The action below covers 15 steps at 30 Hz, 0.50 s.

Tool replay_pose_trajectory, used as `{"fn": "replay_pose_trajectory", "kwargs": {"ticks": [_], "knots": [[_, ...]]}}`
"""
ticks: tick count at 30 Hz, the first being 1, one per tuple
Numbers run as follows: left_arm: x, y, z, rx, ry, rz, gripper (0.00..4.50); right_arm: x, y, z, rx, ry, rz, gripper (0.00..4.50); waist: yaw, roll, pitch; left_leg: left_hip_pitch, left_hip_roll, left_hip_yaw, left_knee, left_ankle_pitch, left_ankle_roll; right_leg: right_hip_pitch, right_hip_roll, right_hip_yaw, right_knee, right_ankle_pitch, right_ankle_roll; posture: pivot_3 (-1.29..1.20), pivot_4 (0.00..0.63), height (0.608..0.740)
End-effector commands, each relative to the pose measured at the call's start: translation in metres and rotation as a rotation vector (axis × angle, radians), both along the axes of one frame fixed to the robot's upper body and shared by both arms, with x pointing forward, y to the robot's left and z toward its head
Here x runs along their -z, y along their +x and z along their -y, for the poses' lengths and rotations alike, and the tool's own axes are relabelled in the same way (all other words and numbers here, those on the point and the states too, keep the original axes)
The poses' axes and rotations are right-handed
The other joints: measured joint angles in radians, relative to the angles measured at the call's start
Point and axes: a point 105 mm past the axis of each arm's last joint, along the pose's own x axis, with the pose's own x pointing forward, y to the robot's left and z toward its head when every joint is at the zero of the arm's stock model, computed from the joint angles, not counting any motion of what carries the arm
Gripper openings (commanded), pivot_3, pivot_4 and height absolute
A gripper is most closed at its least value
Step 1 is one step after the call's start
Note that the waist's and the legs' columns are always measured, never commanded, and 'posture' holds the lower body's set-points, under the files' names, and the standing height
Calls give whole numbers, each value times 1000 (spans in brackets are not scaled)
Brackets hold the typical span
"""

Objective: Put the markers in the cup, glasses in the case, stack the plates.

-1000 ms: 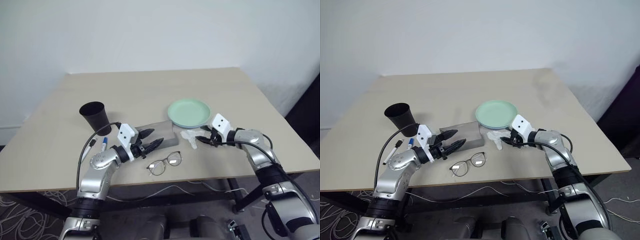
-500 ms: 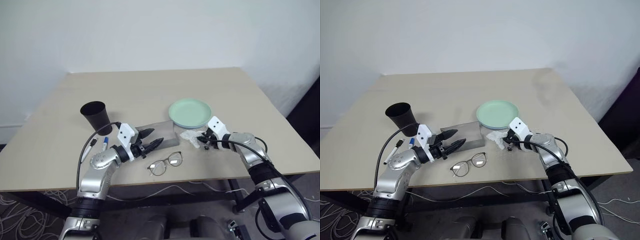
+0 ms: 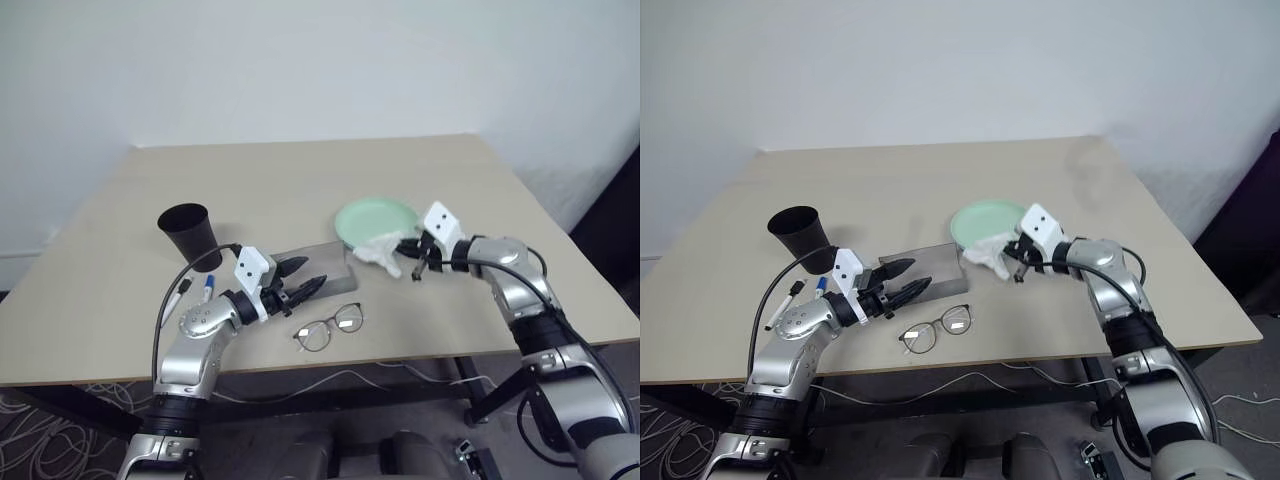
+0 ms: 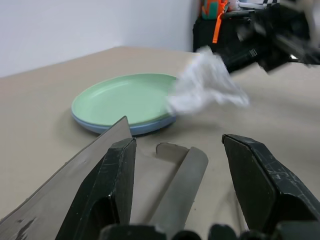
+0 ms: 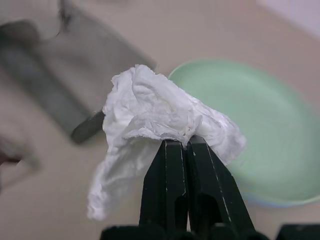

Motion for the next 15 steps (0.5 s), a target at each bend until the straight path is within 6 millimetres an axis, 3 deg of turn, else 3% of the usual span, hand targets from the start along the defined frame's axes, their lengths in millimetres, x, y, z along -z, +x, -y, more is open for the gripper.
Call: {"fn": "replay_pose_trajectory", "kwargs": {"ticks": [1, 11, 15], "knots": [[-14, 4, 0, 5, -6, 53, 2891, -20, 22, 4, 81, -6, 88, 26, 1, 0, 0, 0, 0, 0, 0, 0, 0, 0, 0, -1, 0, 0, 0, 0, 0, 737], [-15, 4, 0, -5, -7, 61, 2891, 6, 53, -1, 200, -93, 87, 26, 1, 0, 0, 0, -1, 1, -1, 0, 0, -1, 3, -1, -1, 0, 0, 0, 0, 737], [-15, 3, -1, -13, -8, 63, 2891, 4, 58, 0, 232, -74, 98, 1269, 0, 0, 0, 1, 0, 1, -2, 0, 0, -1, 4, 0, -1, 0, 0, 0, 0, 737]]}}
